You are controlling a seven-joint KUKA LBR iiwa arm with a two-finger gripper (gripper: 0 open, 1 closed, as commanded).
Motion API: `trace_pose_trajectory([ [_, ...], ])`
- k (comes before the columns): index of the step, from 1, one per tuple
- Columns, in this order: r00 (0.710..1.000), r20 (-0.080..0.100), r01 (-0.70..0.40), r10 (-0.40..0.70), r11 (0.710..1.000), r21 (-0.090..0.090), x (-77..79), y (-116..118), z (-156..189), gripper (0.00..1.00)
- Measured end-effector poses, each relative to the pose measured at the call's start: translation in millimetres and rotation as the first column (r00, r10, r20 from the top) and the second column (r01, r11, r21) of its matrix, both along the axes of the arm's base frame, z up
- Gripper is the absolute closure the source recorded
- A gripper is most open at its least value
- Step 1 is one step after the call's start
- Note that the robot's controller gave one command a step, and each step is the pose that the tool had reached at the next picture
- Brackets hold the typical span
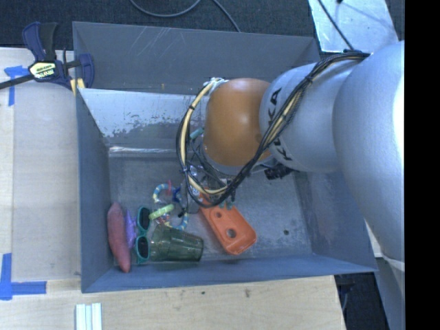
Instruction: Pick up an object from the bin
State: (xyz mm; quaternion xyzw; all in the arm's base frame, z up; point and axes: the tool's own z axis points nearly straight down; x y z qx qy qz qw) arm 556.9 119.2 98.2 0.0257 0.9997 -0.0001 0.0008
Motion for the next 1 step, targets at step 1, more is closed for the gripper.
trace_pose_trajectory([
  [1,1.000,0.000,0.001,-0.001,1.000,0.000,0.0,0.0,0.0,0.00],
])
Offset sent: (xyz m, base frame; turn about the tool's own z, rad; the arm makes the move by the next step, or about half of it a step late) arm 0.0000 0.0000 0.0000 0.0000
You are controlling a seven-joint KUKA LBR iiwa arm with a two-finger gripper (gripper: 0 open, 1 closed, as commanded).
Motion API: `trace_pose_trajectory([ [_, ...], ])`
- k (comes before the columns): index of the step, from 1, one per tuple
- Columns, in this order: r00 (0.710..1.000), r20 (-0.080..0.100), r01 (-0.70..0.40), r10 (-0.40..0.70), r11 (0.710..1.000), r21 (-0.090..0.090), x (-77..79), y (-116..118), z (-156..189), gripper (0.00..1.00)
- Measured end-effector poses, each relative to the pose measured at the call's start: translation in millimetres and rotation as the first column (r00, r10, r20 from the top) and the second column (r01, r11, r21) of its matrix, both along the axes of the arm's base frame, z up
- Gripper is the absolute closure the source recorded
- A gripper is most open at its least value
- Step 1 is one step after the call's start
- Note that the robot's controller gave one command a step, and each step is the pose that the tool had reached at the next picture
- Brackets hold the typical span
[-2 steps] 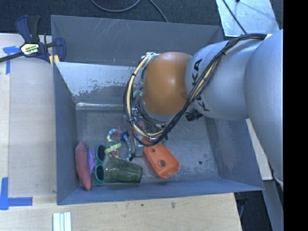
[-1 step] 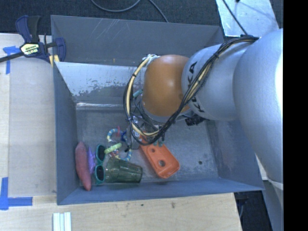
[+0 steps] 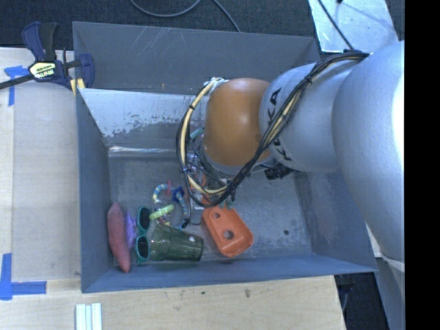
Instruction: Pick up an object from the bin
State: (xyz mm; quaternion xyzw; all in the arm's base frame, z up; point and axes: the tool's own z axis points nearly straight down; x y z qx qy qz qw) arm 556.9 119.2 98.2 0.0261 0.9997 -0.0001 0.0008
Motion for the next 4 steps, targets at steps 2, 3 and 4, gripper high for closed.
trace_pose_trajectory([
  [2,1.000,0.001,0.001,-0.001,1.000,0.000,0.2,0.0,0.3,1.00],
  [3,1.000,-0.007,-0.003,0.003,1.000,-0.001,0.1,-2.4,34.5,1.00],
  [4,1.000,-0.001,-0.003,0.003,1.000,0.000,1.7,-3.3,51.0,1.00],
])
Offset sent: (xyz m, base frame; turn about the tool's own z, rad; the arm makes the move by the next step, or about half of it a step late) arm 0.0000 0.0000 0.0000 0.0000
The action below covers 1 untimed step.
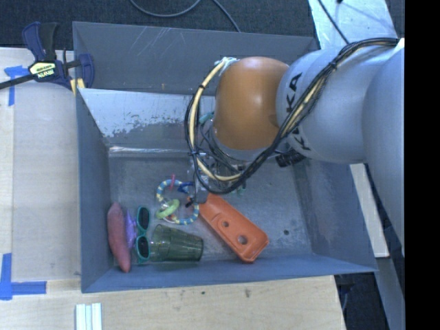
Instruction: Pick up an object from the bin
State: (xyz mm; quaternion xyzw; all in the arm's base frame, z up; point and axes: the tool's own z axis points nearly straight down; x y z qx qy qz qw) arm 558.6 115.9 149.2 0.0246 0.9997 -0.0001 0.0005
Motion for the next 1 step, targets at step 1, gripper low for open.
trace_pose_trajectory([
  [1,0.998,0.012,0.065,-0.065,0.998,0.003,5.2,12.0,-27.3,1.00],
])
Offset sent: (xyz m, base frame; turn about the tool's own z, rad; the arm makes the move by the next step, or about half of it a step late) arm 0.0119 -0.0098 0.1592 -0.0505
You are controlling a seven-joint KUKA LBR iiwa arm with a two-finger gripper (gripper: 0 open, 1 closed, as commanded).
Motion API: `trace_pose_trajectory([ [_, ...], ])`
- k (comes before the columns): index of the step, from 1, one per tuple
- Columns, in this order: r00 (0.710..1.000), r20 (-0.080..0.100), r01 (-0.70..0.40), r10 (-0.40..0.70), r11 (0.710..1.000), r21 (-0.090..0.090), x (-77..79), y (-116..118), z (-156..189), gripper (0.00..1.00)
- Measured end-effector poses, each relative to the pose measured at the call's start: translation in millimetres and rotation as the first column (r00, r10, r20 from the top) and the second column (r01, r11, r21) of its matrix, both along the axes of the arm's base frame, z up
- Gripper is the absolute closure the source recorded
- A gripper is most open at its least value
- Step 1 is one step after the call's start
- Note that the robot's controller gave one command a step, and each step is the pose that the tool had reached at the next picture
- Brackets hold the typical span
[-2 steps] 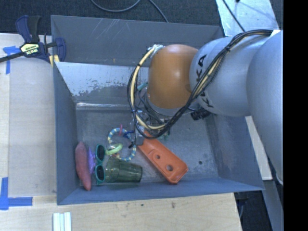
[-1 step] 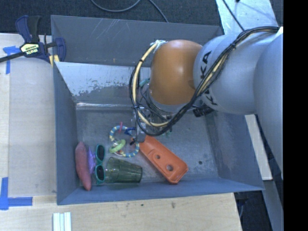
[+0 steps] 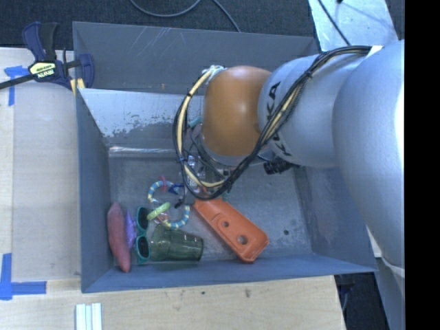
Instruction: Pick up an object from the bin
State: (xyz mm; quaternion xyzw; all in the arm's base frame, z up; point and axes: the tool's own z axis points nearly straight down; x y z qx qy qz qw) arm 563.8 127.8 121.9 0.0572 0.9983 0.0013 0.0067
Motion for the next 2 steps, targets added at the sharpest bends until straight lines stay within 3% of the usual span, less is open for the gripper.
trace_pose_trajectory([
  [1,1.000,-0.007,0.012,-0.012,1.000,0.000,-1.4,3.5,-16.3,1.00],
  [2,1.000,-0.002,-0.015,0.015,1.000,0.000,-11.7,-14.7,-30.6,1.00],
])
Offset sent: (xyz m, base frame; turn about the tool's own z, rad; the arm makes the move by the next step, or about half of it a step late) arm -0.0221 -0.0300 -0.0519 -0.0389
